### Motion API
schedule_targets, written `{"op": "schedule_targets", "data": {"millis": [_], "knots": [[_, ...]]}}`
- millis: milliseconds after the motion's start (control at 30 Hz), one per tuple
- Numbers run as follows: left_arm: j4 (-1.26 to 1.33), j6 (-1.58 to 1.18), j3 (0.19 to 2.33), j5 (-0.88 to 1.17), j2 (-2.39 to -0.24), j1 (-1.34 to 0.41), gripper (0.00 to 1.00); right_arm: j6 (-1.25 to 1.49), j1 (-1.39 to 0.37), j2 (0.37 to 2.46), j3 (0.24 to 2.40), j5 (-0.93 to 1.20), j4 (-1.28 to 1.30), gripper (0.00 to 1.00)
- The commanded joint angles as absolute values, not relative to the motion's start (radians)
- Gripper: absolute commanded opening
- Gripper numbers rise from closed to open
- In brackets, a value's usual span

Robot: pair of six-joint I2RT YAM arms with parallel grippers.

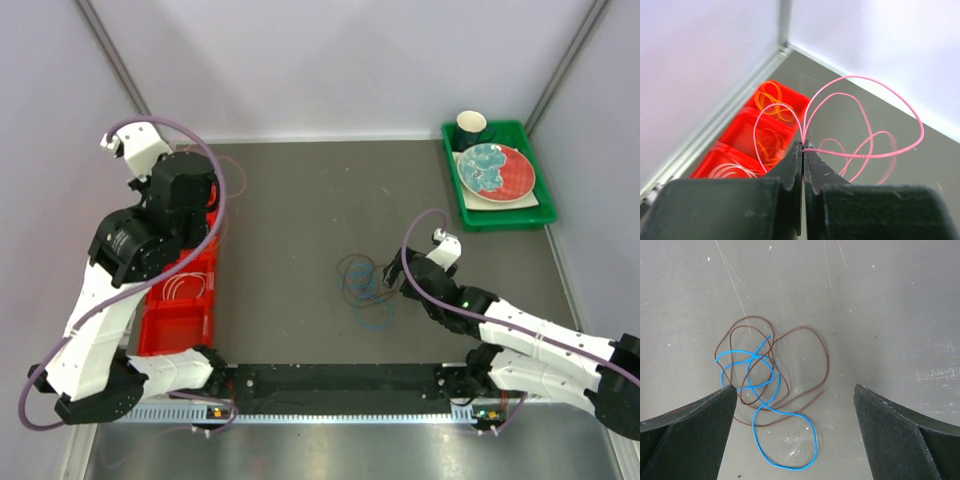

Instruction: Untangle the cables

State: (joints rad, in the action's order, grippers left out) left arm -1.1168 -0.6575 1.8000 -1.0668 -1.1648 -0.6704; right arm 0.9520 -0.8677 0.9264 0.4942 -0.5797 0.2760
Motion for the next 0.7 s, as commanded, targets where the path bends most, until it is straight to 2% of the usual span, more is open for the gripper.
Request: {"op": "schedule_targets", "data": {"millis": [0,200,333,667], "knots": [[-1.218,-0.68,1.821,-1.254,-1.155,-0.67,0.0,0.948,-0.862,0.928,0.543,-0.58,0.253,0.99],[-1.262,-0.719,1.783,-1.312,-1.203,-0.588,0.0,0.946,-0.864,0.934,0.548,-0.578,0.255,0.99],[-1.232,-0.732,1.706,-1.229,-1.2,-0.427,0.0,0.948,-0.862,0.934,0.548,-0.577,0.261,0.99],[-1.16,-0.79,1.494,-1.161,-1.095,-0.242,0.0,0.946,-0.862,0.931,0.543,-0.574,0.256,0.99]]}}
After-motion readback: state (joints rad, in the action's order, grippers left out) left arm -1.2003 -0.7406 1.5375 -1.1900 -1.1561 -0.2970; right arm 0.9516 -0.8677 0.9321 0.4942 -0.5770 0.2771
